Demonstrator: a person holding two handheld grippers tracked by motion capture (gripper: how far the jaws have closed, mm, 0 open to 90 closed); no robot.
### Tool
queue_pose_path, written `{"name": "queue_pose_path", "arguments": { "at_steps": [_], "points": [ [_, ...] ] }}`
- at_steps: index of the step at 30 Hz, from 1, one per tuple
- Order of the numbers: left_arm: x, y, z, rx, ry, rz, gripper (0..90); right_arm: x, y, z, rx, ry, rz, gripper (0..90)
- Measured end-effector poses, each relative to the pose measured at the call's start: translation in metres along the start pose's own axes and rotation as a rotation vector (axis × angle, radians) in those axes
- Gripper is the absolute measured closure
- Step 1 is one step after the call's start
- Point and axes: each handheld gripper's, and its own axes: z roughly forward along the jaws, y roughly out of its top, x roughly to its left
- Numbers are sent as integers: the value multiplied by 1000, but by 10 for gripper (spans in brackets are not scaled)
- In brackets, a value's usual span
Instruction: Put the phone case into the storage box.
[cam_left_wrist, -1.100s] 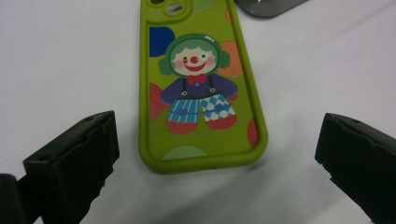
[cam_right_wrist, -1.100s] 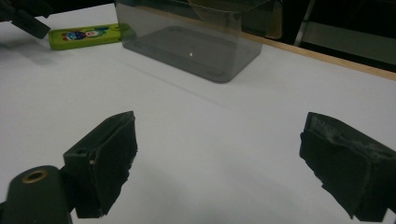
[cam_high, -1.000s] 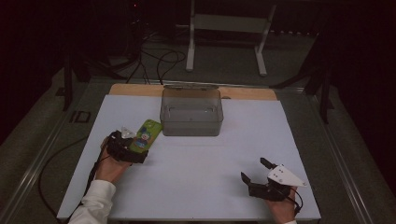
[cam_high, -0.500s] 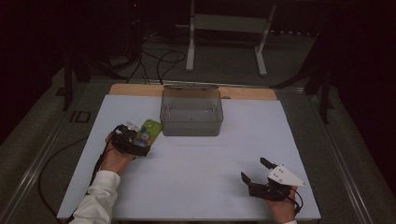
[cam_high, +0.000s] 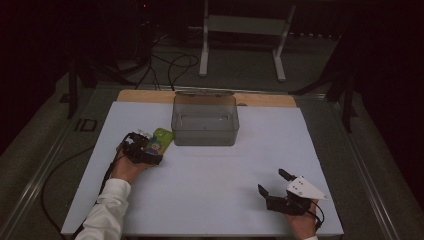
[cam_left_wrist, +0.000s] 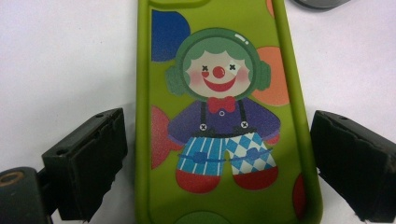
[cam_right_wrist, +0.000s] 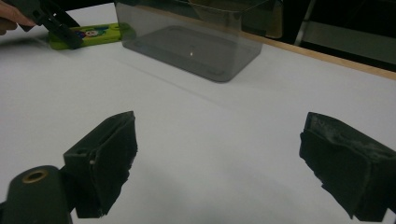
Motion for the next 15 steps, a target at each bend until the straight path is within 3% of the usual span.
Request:
{"name": "queue_pose_path", "arguments": {
  "at_steps": [11,15],
  "points": [
    [-1,2,-3,22,-5,6,136,0,0,0,1,0,-1,110],
    [-2,1,-3,9,0,-5,145,0,0,0,4,2,-2,110]
  ]
}}
